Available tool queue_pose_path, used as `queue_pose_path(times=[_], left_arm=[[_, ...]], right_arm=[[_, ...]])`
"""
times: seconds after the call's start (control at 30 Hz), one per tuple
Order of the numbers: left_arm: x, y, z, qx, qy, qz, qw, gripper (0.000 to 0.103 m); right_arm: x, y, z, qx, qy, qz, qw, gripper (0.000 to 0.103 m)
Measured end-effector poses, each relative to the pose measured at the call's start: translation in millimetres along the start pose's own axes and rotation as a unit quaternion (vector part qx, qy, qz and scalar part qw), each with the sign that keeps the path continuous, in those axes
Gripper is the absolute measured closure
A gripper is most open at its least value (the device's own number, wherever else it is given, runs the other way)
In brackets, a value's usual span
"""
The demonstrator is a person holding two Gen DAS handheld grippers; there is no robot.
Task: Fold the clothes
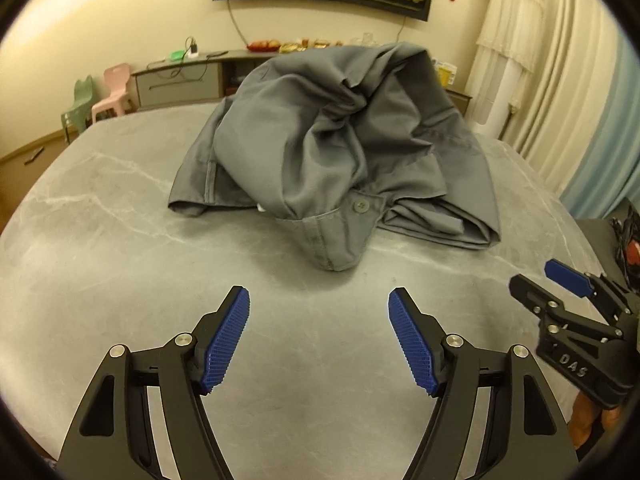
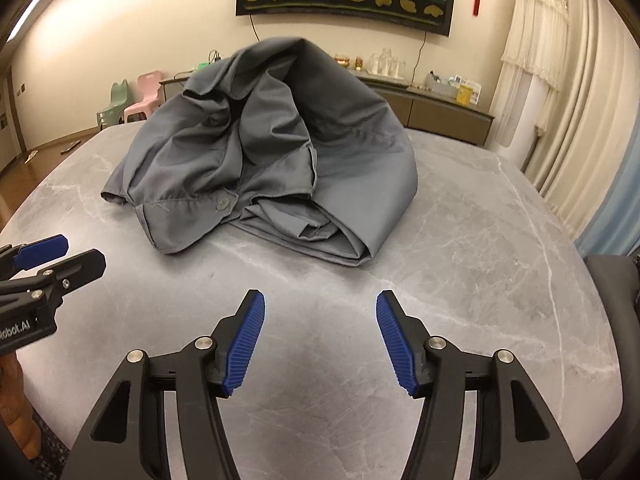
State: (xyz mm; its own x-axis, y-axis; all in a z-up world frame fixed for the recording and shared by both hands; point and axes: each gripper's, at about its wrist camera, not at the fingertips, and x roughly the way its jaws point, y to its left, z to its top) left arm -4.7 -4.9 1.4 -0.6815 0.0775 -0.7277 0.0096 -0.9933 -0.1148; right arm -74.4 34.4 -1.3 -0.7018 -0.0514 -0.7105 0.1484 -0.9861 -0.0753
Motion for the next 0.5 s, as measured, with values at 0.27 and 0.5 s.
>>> queue_pose_path(times=[0.27, 0.5], left_arm=[[56.5, -7.6, 55.0, 0.042, 0.023, 0.039, 0.9981, 0.028], [81.7, 21.2, 93.3, 0.035, 0.013, 0.074, 0.9966, 0.080]], right_arm=[[51.4, -22.8, 77.6, -0.017, 0.039, 0.038, 0.998, 0.029], [123.5, -15.6, 95.3, -0.056, 0.078, 0.048, 0.994, 0.029]])
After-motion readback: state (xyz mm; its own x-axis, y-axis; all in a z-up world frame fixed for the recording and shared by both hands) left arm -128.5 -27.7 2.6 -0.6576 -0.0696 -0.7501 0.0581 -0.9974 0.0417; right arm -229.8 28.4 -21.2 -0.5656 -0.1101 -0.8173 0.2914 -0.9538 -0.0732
